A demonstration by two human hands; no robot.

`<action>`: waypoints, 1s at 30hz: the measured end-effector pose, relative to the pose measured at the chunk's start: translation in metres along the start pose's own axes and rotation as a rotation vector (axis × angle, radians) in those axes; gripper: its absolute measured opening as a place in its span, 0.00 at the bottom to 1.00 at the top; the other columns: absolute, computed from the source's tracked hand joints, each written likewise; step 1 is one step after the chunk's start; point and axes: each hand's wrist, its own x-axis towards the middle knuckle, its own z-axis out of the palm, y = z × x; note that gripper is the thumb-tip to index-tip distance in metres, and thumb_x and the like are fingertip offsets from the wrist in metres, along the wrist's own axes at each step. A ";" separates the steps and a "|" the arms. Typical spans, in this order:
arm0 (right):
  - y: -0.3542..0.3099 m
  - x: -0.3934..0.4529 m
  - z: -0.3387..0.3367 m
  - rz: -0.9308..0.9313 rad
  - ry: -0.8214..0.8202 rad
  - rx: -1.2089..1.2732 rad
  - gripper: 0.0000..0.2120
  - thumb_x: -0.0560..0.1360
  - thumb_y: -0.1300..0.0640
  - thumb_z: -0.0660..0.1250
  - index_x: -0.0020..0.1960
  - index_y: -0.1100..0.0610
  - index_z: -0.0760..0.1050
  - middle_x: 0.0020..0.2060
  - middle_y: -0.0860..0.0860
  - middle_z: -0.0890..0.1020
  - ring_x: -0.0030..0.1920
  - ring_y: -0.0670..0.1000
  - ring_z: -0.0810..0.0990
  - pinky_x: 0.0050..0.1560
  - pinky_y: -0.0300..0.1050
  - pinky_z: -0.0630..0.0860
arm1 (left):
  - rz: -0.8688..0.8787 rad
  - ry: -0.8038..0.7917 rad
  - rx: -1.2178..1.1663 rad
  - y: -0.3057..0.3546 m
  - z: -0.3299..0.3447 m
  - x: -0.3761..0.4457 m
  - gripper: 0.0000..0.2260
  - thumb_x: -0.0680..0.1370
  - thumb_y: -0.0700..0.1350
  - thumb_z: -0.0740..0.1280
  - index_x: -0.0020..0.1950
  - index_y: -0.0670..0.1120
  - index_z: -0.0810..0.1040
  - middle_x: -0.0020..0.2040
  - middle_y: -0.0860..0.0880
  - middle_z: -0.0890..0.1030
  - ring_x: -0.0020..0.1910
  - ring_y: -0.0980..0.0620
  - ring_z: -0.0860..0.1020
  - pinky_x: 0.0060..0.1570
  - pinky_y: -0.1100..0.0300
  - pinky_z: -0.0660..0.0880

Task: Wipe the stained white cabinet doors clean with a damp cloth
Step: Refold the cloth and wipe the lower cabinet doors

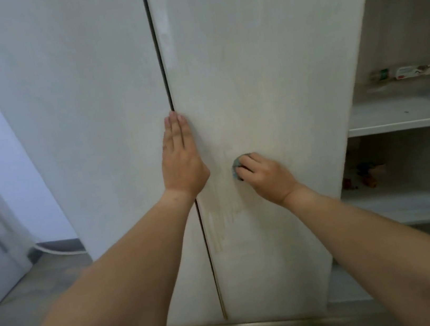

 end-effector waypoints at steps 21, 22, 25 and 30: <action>-0.047 0.111 0.042 0.174 0.206 -0.037 0.05 0.80 0.65 0.65 0.52 0.62 0.79 0.53 0.59 0.80 0.46 0.59 0.77 0.44 0.52 0.77 | 0.097 0.004 -0.216 -0.065 -0.019 -0.008 0.34 0.72 0.31 0.53 0.79 0.34 0.52 0.81 0.37 0.52 0.80 0.41 0.50 0.79 0.55 0.49; -0.058 0.090 0.050 0.093 0.136 -0.015 0.07 0.81 0.66 0.63 0.50 0.62 0.80 0.51 0.60 0.81 0.45 0.59 0.77 0.43 0.52 0.77 | 0.103 0.008 -0.216 -0.065 -0.017 -0.008 0.33 0.73 0.33 0.52 0.79 0.34 0.53 0.80 0.37 0.52 0.80 0.41 0.50 0.79 0.55 0.49; -0.078 0.050 0.055 -0.037 -0.043 0.045 0.16 0.82 0.66 0.55 0.43 0.62 0.79 0.46 0.58 0.81 0.43 0.58 0.79 0.38 0.51 0.77 | 0.066 0.027 -0.226 -0.058 -0.011 -0.009 0.37 0.69 0.27 0.54 0.80 0.34 0.51 0.81 0.37 0.51 0.80 0.40 0.49 0.79 0.53 0.51; -0.053 0.077 0.029 0.248 -0.029 0.056 0.10 0.80 0.58 0.59 0.52 0.59 0.78 0.51 0.56 0.78 0.50 0.56 0.77 0.45 0.51 0.77 | 0.014 0.070 -0.247 -0.050 -0.002 -0.008 0.38 0.71 0.28 0.60 0.79 0.34 0.50 0.80 0.36 0.50 0.80 0.38 0.48 0.79 0.52 0.50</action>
